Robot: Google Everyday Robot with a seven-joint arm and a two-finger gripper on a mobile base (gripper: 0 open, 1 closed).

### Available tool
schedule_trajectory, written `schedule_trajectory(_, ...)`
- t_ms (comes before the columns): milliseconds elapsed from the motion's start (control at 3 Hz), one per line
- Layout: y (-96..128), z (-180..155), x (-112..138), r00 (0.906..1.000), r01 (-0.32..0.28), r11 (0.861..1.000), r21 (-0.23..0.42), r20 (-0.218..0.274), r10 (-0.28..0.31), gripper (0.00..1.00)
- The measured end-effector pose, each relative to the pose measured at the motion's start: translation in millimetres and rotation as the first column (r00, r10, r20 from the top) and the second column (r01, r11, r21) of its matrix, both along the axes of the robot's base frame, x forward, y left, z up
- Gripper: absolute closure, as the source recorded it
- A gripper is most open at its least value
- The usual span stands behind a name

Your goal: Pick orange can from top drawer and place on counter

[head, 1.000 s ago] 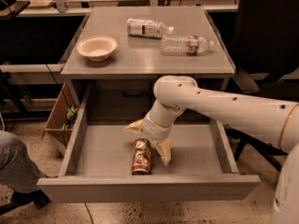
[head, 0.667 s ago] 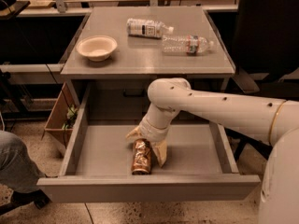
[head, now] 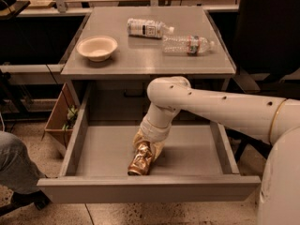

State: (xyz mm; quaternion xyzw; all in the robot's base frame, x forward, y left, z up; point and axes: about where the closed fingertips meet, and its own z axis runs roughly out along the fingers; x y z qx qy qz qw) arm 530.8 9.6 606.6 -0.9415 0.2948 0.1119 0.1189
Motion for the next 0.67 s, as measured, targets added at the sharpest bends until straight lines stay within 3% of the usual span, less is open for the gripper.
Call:
schedule_trajectory(333,-7,2,7,0.9994,0.036,0.998,-0.057,0.007,-0.035,0.96)
schedule_trajectory(667,-22,18,23,0.992,0.126,0.986,-0.106,0.022,-0.124,1.0)
